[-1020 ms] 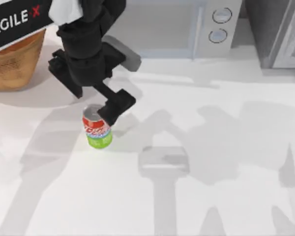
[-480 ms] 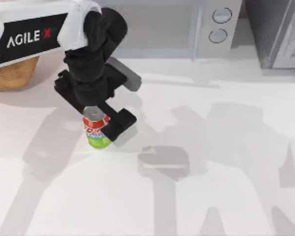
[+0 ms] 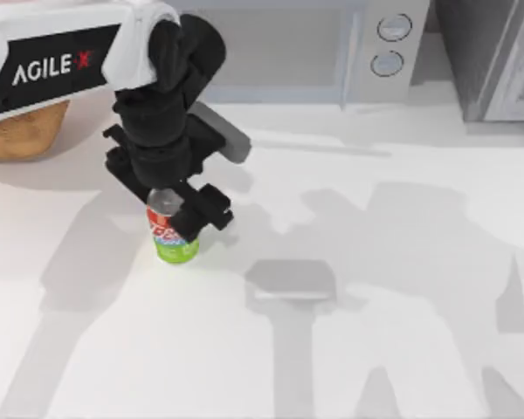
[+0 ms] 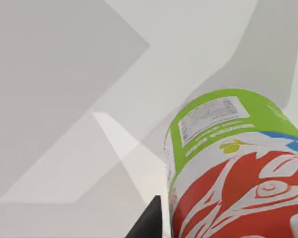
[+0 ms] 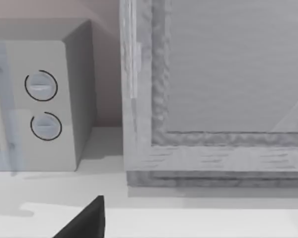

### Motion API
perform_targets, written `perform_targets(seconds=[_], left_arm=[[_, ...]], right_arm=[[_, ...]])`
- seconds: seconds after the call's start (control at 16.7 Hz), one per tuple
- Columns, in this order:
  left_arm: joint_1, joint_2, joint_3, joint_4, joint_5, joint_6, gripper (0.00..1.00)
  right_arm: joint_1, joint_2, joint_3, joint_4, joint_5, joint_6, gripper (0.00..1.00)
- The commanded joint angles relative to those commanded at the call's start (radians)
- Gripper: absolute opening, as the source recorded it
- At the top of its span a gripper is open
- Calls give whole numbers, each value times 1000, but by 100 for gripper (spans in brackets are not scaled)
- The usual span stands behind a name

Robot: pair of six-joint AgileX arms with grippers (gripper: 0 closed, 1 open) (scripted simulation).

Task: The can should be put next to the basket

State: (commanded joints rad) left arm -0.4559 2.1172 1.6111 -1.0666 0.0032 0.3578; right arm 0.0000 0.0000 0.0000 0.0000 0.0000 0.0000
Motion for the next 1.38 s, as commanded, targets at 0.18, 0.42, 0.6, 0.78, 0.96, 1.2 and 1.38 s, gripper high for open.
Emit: perform_targets(seconds=[0.18,0.42,0.6,0.78,0.96,1.2,1.38], left_arm=[[0,0,0,0,0,0,25],[0,0,0,0,0,0,0],[0,0,0,0,0,0,0],[0,0,0,0,0,0,0],[-1,-2,1,-1,0,1,0],[96,-53,-1,-45,8,3,0],[233,-110,8,-92,15,6,0]], right_arm=[[0,0,0,0,0,0,100],[0,0,0,0,0,0,100],[0,0,0,0,0,0,100],[0,0,0,0,0,0,100],[0,0,0,0,0,0,100],[0,0,0,0,0,0,100],[0,0,0,0,0,0,100]])
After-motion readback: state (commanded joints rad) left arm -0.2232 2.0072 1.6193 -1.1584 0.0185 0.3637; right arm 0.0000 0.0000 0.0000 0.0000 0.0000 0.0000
